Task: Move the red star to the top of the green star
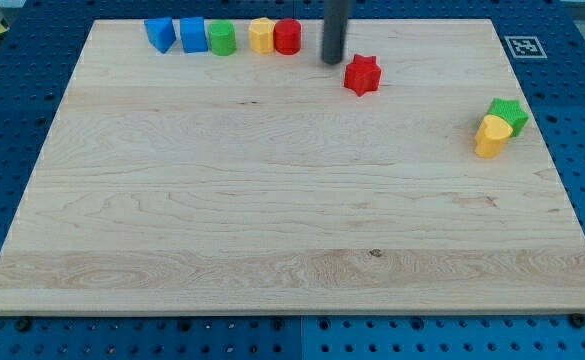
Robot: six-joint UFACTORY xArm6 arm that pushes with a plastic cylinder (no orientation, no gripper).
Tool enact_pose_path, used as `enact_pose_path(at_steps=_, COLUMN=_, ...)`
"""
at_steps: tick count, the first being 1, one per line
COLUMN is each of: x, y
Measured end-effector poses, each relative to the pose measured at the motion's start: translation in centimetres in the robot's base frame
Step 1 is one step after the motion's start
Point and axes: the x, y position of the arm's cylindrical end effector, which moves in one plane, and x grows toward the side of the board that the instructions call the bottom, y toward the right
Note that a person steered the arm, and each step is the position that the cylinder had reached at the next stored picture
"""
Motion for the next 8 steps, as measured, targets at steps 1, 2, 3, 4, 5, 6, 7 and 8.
enact_pose_path(at_steps=1, x=1.5, y=-1.9)
enact_pose_path(at_steps=2, x=3.4, y=2.4)
enact_pose_path(at_steps=3, x=4.6, y=10.0)
enact_pose_path(at_steps=4, x=4.7, y=15.4)
enact_pose_path(at_steps=5, x=4.7, y=12.8)
enact_pose_path(at_steps=6, x=6.1, y=11.5)
enact_pose_path(at_steps=7, x=7.1, y=14.5)
enact_pose_path(at_steps=8, x=7.2, y=18.9)
